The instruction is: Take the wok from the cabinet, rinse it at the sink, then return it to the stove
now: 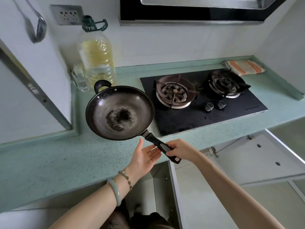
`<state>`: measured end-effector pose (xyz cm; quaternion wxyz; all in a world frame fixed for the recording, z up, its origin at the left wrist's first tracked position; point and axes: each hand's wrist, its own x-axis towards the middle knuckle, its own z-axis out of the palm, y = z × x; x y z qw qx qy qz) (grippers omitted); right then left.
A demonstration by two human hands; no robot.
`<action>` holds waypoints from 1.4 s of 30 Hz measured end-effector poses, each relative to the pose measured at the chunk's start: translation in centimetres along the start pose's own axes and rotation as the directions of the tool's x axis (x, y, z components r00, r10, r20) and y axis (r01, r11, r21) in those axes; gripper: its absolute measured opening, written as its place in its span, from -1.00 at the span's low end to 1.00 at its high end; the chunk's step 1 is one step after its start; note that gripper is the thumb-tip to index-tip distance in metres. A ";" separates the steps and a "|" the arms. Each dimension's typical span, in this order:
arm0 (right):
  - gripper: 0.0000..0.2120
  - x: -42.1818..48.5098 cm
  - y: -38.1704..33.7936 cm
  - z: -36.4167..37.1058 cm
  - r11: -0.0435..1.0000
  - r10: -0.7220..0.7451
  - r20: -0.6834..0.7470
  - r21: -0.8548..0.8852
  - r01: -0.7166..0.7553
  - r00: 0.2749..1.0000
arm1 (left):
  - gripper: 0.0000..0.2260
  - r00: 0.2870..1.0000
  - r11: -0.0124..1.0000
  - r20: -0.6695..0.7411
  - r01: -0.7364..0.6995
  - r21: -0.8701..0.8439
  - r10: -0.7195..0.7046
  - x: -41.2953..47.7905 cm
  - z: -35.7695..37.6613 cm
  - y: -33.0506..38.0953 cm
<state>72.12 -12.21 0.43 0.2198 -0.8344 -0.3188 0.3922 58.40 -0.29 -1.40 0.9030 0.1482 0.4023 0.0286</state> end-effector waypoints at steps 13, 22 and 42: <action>-0.82 -1.0 -3.5 5.9 0.980 -0.073 0.131 0.191 0.047 0.989 | -0.38 0.995 0.997 -0.076 -0.052 0.064 0.056 -4.1 -6.3 1.3; -0.83 -2.2 -6.5 9.5 0.948 -0.057 0.131 0.318 0.013 0.990 | -0.43 0.994 0.983 -0.090 -0.048 0.177 0.065 -6.6 -9.2 3.2; -0.70 -2.9 -9.6 11.3 0.971 0.030 0.176 0.230 -0.071 0.984 | -0.62 0.995 0.926 -0.051 -0.062 0.373 0.087 -8.8 -11.2 4.7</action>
